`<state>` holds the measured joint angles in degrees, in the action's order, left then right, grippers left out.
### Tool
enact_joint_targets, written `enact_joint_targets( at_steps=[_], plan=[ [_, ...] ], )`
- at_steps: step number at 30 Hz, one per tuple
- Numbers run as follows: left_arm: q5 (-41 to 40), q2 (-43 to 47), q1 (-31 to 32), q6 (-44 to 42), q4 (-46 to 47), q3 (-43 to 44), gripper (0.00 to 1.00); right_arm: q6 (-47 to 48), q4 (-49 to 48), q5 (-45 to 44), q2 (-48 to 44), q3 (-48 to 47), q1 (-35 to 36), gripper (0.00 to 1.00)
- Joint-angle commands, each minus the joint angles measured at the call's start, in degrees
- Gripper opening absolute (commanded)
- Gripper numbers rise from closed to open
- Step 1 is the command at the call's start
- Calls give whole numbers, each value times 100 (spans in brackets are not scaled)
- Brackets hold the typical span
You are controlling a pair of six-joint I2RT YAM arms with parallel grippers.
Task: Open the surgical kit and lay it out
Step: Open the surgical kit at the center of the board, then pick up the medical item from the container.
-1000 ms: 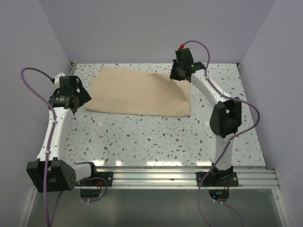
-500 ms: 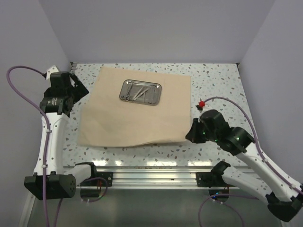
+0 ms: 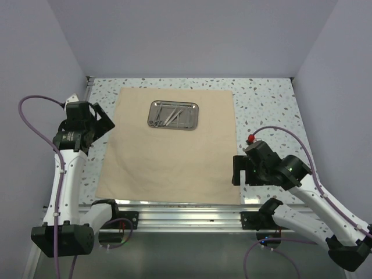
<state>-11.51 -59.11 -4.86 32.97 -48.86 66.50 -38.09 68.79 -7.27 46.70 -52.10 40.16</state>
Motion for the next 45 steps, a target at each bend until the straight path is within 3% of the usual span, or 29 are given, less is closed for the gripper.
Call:
enact_joint_targets(
  at_steps=[1, 4, 8, 11, 12, 15, 19, 25, 31, 45],
  plan=[
    [816, -144, -6, -63, 798, -427, 100, 205, -181, -284, 364, -371, 9, 98],
    [931, -686, 248, -264, 1334, -463, 98, 354, -418, -406, 1022, -626, 0, 98],
    [896, -1838, 1072, -642, 1861, 159, 92, 766, -937, -293, 1883, -1126, 0, 98],
    [940, -2928, 1452, -906, 1977, 878, 77, 890, -1298, -222, 2578, -1547, -8, 97],
    [949, -3479, 1505, -1020, 1986, 1082, 65, 891, -1351, -222, 2799, -1671, -8, 96],
    [1045, -4481, 1602, -1231, 1994, 1882, 50, 864, -1430, -284, 3537, -2128, 0, 95],
    [1116, -5504, 1708, -1477, 2030, 3032, 49, 751, -1457, -223, 4250, -2515, -8, 92],
    [1265, -6665, 1778, -1636, 1872, 4228, 49, 671, -1343, -283, 4620, -2832, 0, 91],
    [1555, -7175, 1866, -1566, 1828, 4591, 49, 838, -1001, -416, 5076, -3218, -8, 91],
    [905, -7606, 2016, -1618, 1696, 4767, 45, 1110, -938, -530, 5438, -3553, -52, 90]
  ],
)
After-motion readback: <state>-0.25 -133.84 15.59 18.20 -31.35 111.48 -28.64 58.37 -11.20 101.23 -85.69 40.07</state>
